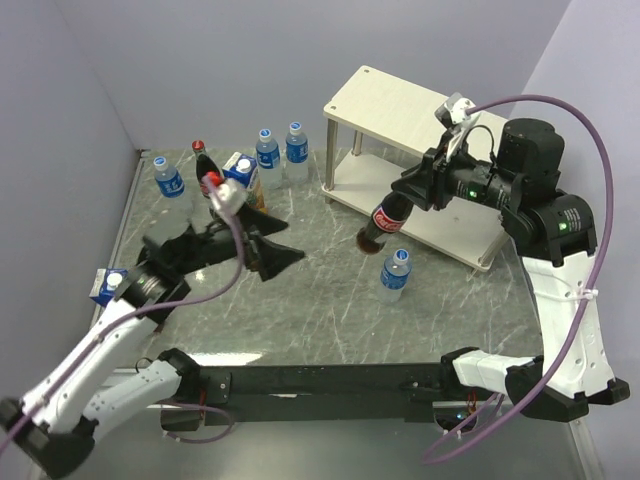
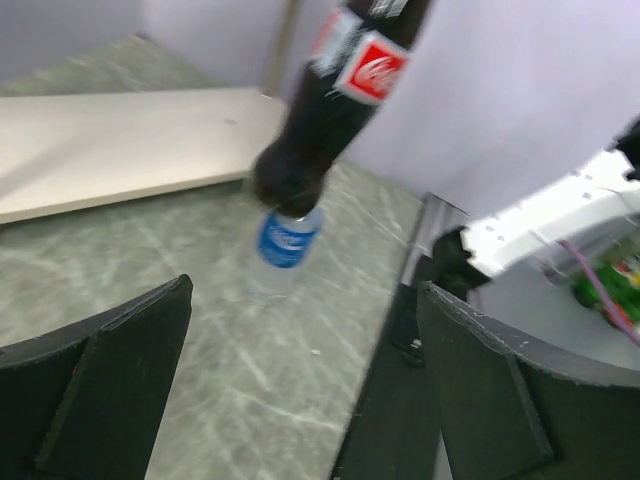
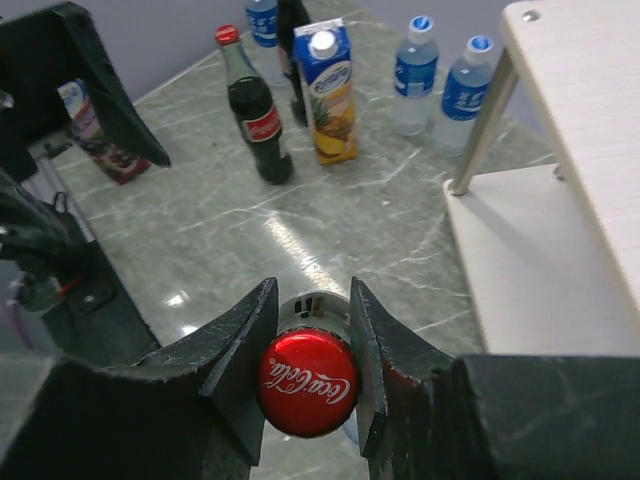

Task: Place and organize the beverage onto the shelf
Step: Pick up the drink from the center of the board.

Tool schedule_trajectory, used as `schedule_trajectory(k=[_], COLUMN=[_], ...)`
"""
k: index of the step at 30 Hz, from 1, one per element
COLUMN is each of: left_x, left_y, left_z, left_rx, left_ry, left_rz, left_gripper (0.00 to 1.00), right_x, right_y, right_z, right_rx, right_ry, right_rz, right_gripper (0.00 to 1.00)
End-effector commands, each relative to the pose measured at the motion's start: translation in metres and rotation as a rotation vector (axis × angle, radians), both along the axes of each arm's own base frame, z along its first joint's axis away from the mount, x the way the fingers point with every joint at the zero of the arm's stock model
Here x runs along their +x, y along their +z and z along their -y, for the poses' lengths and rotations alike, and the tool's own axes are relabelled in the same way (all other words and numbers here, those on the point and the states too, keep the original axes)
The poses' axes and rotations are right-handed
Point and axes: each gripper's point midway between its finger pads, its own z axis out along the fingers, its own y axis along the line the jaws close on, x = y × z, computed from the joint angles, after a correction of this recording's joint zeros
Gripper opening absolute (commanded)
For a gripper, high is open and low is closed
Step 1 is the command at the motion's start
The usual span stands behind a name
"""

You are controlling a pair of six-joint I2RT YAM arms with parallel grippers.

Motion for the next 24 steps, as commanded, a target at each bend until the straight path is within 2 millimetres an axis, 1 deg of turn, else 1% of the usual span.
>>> schedule_trajectory(k=[1, 2, 3, 4, 5, 6, 7, 8, 9, 10, 11, 12, 13, 14, 15, 16, 17, 18, 19, 20, 22, 23, 24], left_x=[-0.004, 0.004, 0.008, 0.002, 0.010, 0.015, 0.012, 0.018, 0.020, 0.019, 0.023, 0.025, 0.023, 0.026, 0.026, 0.021, 0.023, 0.022, 0.017, 0.021, 0.022, 0.026, 0.027], left_y=[0.030, 0.022, 0.032, 0.032, 0.022, 0.030, 0.029, 0.018, 0.024, 0.020, 0.011, 0.013, 0.009, 0.002, 0.003, 0.002, -0.002, 0.001, 0.000, -0.002, 0.002, -0.002, 0.001], left_z=[0.031, 0.045, 0.050, 0.063, 0.076, 0.080, 0.091, 0.103, 0.109, 0.117, 0.126, 0.130, 0.135, 0.141, 0.144, 0.149, 0.152, 0.154, 0.159, 0.159, 0.160, 0.160, 0.159], left_rx=[-0.004, 0.025, 0.028, 0.040, 0.073, 0.082, 0.099, 0.136, 0.146, 0.167, 0.197, 0.212, 0.231, 0.253, 0.264, 0.271, 0.284, 0.288, 0.294, 0.312, 0.319, 0.341, 0.345], left_ry=[-0.033, -0.040, -0.018, -0.048, -0.045, -0.021, -0.032, -0.027, -0.021, -0.006, 0.000, 0.010, 0.022, 0.031, 0.033, 0.023, 0.032, 0.031, 0.013, 0.039, 0.054, 0.069, 0.079], left_rz=[0.067, 0.045, 0.065, 0.068, 0.050, 0.073, 0.075, 0.062, 0.094, 0.099, 0.097, 0.124, 0.135, 0.139, 0.165, 0.175, 0.181, 0.202, 0.210, 0.212, 0.227, 0.223, 0.229], left_gripper=[0.99, 0.99, 0.99, 1.00, 0.99, 1.00, 1.00, 0.99, 1.00, 0.99, 0.99, 0.99, 1.00, 0.99, 0.99, 1.00, 0.99, 0.99, 1.00, 1.00, 0.97, 0.96, 0.94], right_x=[-0.014, -0.016, -0.018, -0.021, -0.022, -0.023, -0.024, -0.026, -0.027, -0.028, -0.029, -0.030, -0.032, -0.033, -0.034, -0.035, -0.035, -0.035, -0.035, -0.034, -0.032, -0.032, -0.031], right_y=[0.049, 0.048, 0.049, 0.049, 0.048, 0.049, 0.049, 0.050, 0.051, 0.051, 0.051, 0.050, 0.050, 0.050, 0.050, 0.050, 0.050, 0.050, 0.050, 0.049, 0.048, 0.047, 0.047], right_z=[-0.012, -0.015, -0.016, -0.017, -0.020, -0.020, -0.021, -0.022, -0.023, -0.023, -0.023, -0.023, -0.023, -0.023, -0.023, -0.023, -0.023, -0.023, -0.022, -0.022, -0.022, -0.022, -0.021], right_rx=[0.127, 0.136, 0.144, 0.160, 0.167, 0.172, 0.174, 0.189, 0.193, 0.200, 0.201, 0.204, 0.210, 0.211, 0.214, 0.219, 0.219, 0.220, 0.218, 0.215, 0.209, 0.208, 0.207], right_ry=[0.078, 0.095, 0.103, 0.109, 0.126, 0.131, 0.139, 0.139, 0.146, 0.148, 0.148, 0.151, 0.152, 0.153, 0.154, 0.155, 0.153, 0.153, 0.150, 0.147, 0.142, 0.140, 0.137], right_rz=[0.148, 0.137, 0.132, 0.120, 0.109, 0.106, 0.107, 0.090, 0.090, 0.084, 0.084, 0.080, 0.079, 0.082, 0.081, 0.081, 0.081, 0.078, 0.078, 0.077, 0.080, 0.078, 0.078], right_gripper=[0.00, 0.00, 0.00, 0.00, 0.00, 0.00, 0.00, 0.00, 0.00, 0.00, 0.00, 0.00, 0.00, 0.00, 0.00, 0.00, 0.00, 0.00, 0.00, 0.00, 0.00, 0.00, 0.00])
